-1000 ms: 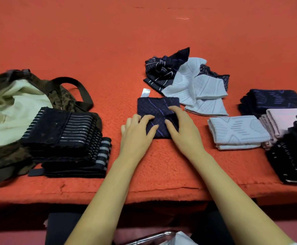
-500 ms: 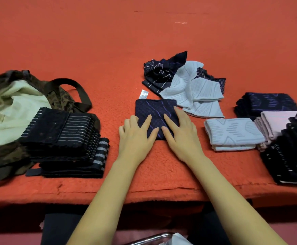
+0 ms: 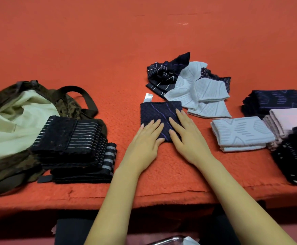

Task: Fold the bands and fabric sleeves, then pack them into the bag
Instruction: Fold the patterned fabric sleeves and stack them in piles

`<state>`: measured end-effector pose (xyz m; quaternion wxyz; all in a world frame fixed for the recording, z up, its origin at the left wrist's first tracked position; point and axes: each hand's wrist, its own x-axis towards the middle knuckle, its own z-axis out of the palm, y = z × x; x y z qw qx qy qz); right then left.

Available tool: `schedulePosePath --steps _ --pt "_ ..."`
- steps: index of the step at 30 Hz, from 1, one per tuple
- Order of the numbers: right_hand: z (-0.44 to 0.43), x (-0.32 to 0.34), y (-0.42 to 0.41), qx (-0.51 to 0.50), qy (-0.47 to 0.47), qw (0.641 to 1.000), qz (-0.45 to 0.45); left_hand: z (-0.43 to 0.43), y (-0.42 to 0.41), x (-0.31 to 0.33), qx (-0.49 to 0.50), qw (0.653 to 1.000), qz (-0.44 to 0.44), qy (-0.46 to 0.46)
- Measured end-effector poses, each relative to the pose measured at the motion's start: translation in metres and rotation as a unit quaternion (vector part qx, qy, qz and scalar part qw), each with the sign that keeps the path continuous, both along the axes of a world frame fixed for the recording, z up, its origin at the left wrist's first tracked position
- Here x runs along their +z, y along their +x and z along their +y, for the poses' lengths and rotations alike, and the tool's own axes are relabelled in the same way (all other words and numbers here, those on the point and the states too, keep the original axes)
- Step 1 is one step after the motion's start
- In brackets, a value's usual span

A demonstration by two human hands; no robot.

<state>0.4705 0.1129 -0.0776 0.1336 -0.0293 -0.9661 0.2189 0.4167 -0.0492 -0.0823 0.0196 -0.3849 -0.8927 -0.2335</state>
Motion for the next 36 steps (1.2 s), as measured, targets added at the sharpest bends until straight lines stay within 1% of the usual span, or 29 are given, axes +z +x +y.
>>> schedulePosePath --steps 2,4,7,10,14,17,20,23,25,28,31,33,35,36 --pt "-0.002 0.002 0.005 0.027 -0.034 0.998 0.037 0.001 -0.001 0.0 0.009 0.999 -0.019 0.037" --pt "-0.002 0.002 0.008 0.046 -0.049 0.997 0.033 0.001 -0.003 0.0 0.017 0.997 -0.04 0.069" --pt "0.0 0.003 0.007 0.048 -0.065 0.996 0.028 0.0 -0.004 0.005 0.034 0.994 -0.056 0.091" --pt "-0.001 0.005 0.006 0.022 -0.082 0.996 0.033 0.0 0.0 0.009 0.061 0.99 -0.036 0.12" --pt "-0.001 0.008 0.009 -0.015 -0.106 0.992 0.063 -0.004 0.002 0.014 0.076 0.967 -0.043 0.24" --pt "-0.001 0.009 0.01 -0.044 -0.12 0.988 0.086 -0.006 0.001 0.014 0.066 0.96 -0.055 0.266" --pt "-0.002 0.012 0.012 -0.067 -0.171 0.976 0.116 -0.004 0.005 0.017 0.078 0.95 -0.076 0.292" --pt "0.0 0.013 0.013 -0.091 -0.242 0.957 0.135 0.0 0.009 0.017 0.11 0.952 -0.058 0.281" --pt "0.001 0.014 0.012 -0.099 -0.265 0.95 0.131 0.003 0.008 0.014 0.155 0.952 -0.08 0.252" --pt "0.001 0.014 0.014 -0.063 -0.293 0.948 0.107 0.012 0.005 0.015 0.218 0.943 -0.106 0.228" --pt "0.001 0.012 0.013 -0.034 -0.287 0.953 0.086 0.02 0.006 0.019 0.264 0.939 -0.103 0.195" --pt "0.002 0.008 0.01 -0.04 -0.28 0.955 0.086 0.021 0.006 0.02 0.28 0.935 -0.111 0.187" --pt "0.003 0.007 0.007 -0.056 -0.274 0.956 0.089 0.019 0.006 0.019 0.265 0.932 -0.125 0.215" --pt "0.004 0.006 0.006 -0.062 -0.271 0.956 0.091 0.016 0.007 0.019 0.24 0.932 -0.129 0.237"
